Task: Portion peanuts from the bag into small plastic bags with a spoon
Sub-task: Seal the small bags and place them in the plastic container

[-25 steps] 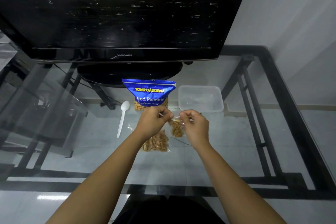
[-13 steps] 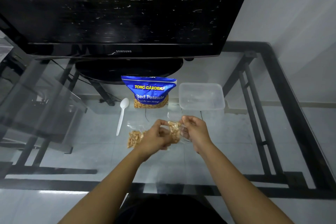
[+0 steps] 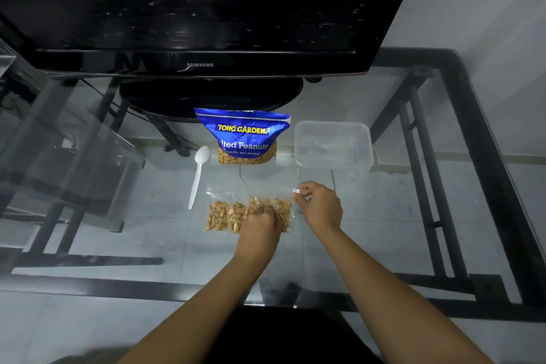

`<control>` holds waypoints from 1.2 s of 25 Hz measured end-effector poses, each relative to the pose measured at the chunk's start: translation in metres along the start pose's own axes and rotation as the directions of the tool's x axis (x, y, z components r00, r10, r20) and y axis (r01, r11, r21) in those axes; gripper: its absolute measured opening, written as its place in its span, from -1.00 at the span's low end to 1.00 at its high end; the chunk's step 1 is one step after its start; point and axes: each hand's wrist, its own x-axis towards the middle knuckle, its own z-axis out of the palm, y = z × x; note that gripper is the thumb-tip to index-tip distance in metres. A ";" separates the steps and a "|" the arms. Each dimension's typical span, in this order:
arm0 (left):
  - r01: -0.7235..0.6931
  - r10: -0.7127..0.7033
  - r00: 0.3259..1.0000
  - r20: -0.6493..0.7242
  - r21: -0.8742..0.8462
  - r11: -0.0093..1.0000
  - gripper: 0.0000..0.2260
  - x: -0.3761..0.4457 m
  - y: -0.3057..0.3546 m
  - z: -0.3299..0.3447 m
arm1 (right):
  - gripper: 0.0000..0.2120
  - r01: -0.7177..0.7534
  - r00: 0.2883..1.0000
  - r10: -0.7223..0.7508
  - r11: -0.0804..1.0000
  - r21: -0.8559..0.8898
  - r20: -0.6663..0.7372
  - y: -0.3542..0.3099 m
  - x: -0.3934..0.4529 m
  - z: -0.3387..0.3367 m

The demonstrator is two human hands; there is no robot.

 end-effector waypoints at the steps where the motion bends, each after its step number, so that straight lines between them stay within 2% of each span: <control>1: -0.024 0.024 0.999 -0.029 -0.009 1.000 -0.84 0.000 0.002 -0.004 | -0.78 0.034 0.999 -0.034 0.999 0.004 -0.015 0.000 0.000 -0.002; 3: -0.044 0.034 0.992 -0.120 -0.081 0.996 -0.81 0.008 0.008 -0.013 | -0.78 0.151 0.983 -0.146 0.988 0.037 -0.114 -0.002 0.001 -0.013; 5: -0.014 -0.018 0.983 -0.182 -0.172 0.985 -0.79 0.025 0.017 -0.024 | -0.80 0.268 0.931 -0.238 0.961 0.075 -0.278 -0.003 0.003 -0.032; 6: 0.000 -0.041 0.983 -0.180 -0.222 0.975 -0.77 0.037 0.022 -0.027 | -0.79 0.287 0.905 -0.244 0.955 0.079 -0.347 -0.001 0.007 -0.043; 8: 0.019 -0.064 0.989 -0.131 -0.320 0.947 -0.70 0.060 0.034 -0.027 | -0.70 0.222 0.901 -0.172 0.972 0.083 -0.398 0.007 0.021 -0.065; 10: 0.058 -0.088 0.994 -0.067 -0.364 0.929 -0.61 0.082 0.045 -0.021 | -0.58 0.091 0.938 -0.048 0.990 0.111 -0.344 0.018 0.039 -0.080; 12: 0.136 -0.148 0.989 -0.002 -0.371 0.919 -0.55 0.101 0.051 -0.014 | -0.50 -0.029 0.972 0.063 0.988 0.153 -0.224 0.028 0.054 -0.091; 15: 0.255 -0.235 0.967 0.099 -0.372 0.892 -0.51 0.119 0.055 -0.004 | -0.46 -0.091 0.994 0.100 0.980 0.179 -0.042 0.039 0.065 -0.098; 17: 0.254 -0.232 0.967 0.106 -0.323 0.912 -0.57 0.122 0.055 0.000 | -0.55 -0.086 0.996 0.086 0.977 0.194 0.008 0.042 0.068 -0.099; 20: 0.242 -0.221 0.970 0.103 -0.302 0.922 -0.61 0.121 0.054 0.002 | -0.62 -0.077 0.997 0.074 0.969 0.236 0.019 0.047 0.072 -0.098; 25: 0.254 -0.234 0.967 0.102 -0.310 0.916 -0.54 0.114 0.061 -0.004 | -0.55 -0.001 1.000 0.002 0.974 0.227 -0.004 0.049 0.068 -0.102; 28: 0.258 -0.267 0.964 0.021 -0.334 0.907 -0.54 0.102 0.076 -0.015 | -0.46 0.025 0.998 -0.011 0.962 0.272 -0.055 0.047 0.059 -0.110; 30: 0.204 -0.253 0.965 -0.064 -0.421 0.884 -0.57 0.084 0.089 -0.019 | -0.47 0.066 0.993 -0.025 0.933 0.353 -0.118 0.051 0.043 -0.120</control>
